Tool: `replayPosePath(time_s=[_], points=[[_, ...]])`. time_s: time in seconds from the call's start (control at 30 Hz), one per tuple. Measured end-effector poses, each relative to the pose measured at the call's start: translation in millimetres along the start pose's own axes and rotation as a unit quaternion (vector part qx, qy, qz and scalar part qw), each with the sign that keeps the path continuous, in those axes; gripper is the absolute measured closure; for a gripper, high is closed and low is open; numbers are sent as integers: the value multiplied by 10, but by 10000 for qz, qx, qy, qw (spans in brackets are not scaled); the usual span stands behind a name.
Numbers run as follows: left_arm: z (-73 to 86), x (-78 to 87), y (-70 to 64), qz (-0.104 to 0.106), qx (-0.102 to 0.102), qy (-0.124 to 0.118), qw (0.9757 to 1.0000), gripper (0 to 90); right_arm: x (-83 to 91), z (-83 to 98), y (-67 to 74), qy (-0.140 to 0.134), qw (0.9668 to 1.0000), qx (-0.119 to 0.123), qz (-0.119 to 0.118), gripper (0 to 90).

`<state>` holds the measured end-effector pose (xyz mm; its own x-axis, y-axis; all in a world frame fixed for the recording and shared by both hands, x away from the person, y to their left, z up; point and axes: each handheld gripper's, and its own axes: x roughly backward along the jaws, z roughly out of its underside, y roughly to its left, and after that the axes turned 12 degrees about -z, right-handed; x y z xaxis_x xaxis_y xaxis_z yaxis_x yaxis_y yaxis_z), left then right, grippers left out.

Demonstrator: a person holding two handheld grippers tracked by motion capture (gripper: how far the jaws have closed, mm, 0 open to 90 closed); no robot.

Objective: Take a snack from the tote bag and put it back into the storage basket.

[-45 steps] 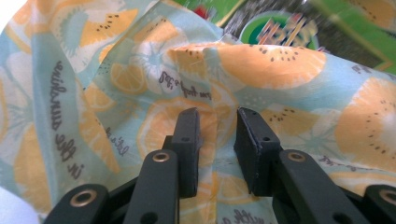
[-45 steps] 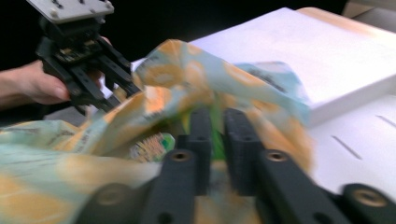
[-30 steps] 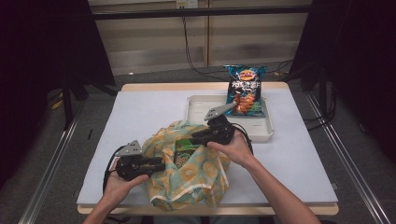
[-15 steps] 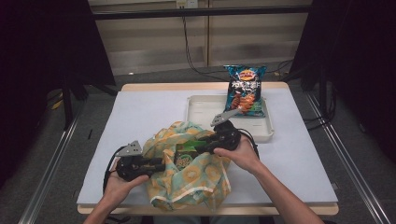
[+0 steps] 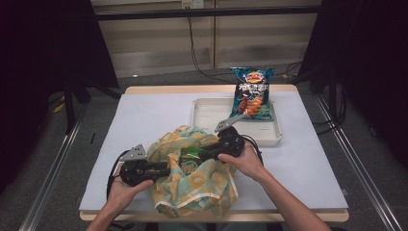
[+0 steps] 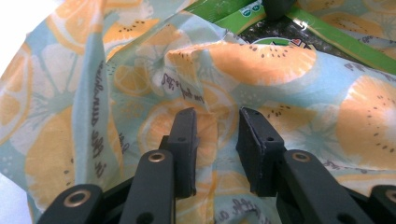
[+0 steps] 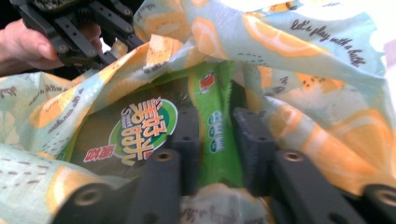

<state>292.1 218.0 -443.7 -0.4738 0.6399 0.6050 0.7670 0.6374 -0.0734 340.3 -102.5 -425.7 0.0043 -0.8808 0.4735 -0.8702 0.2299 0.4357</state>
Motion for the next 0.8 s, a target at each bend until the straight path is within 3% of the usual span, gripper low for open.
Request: replayPosePath(time_s=[0.1, 0.23, 0.37, 0.53, 0.8], points=[[1, 2, -3, -37, 27, -18, 10000, 667, 7, -2, -1, -103, 9999, 1, -8, 849], [6, 19, 5, -84, 86, -28, 9999, 625, -3, -12, 36, -166, 9996, 130, 174, 900], [4, 36, 14, -139, 117, -33, 9998, 589, 20, -56, 90, -183, 9994, 199, 200, 900], [-11, 69, 11, -47, 130, -171, 9998, 562, 65, -103, 165, -251, 9989, 326, 217, 900], [-76, 151, 2, 38, 99, -411, 9991, 588, 151, -146, 230, -367, 9982, 421, 233, 900]])
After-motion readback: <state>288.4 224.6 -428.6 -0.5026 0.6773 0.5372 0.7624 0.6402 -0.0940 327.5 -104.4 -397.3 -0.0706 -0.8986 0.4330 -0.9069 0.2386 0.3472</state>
